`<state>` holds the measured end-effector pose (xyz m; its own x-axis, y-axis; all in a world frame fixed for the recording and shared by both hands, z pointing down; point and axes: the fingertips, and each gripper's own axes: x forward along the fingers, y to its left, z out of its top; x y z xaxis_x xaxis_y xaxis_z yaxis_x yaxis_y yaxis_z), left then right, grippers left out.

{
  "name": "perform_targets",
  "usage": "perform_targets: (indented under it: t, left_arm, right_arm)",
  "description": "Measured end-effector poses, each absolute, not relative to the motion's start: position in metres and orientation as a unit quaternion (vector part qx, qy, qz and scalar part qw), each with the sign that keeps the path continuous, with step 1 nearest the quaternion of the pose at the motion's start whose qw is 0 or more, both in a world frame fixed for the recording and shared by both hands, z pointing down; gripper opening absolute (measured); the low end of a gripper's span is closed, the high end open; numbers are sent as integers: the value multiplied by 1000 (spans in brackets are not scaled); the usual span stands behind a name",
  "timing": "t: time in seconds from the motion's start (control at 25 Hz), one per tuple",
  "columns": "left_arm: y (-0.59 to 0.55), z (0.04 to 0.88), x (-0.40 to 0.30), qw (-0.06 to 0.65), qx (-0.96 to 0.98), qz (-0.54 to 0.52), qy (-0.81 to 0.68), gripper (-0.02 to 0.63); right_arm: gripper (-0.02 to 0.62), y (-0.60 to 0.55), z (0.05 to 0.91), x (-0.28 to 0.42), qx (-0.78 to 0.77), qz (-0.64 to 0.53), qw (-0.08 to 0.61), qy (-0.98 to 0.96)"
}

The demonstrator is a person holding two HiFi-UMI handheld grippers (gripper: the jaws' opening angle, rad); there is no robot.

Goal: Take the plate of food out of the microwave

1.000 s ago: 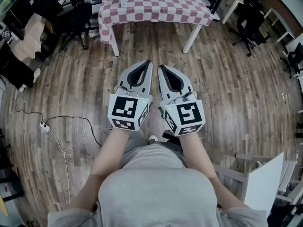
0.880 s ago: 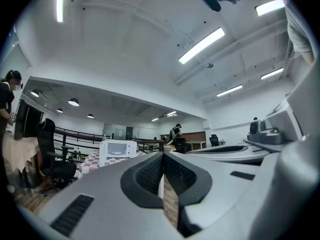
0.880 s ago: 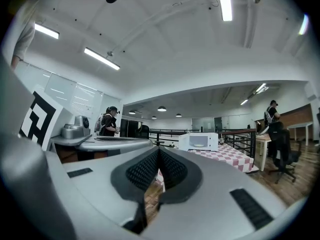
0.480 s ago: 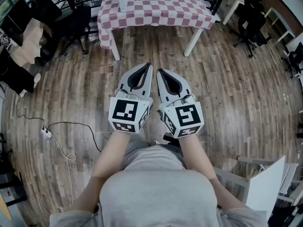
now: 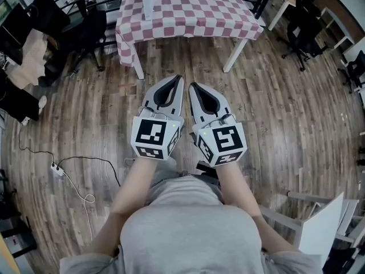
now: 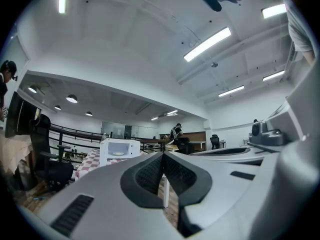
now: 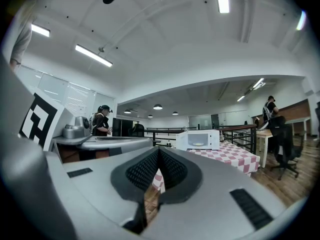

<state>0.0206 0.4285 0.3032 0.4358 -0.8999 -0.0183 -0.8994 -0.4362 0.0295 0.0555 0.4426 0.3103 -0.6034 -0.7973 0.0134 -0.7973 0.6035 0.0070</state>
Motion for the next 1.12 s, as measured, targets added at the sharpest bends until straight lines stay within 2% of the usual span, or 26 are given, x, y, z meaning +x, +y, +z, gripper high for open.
perform_targets:
  t: [1.12]
  left_arm:
    - [261, 303, -68, 27, 874, -20, -484, 2]
  right_arm:
    - [25, 281, 312, -34, 496, 9, 21, -868]
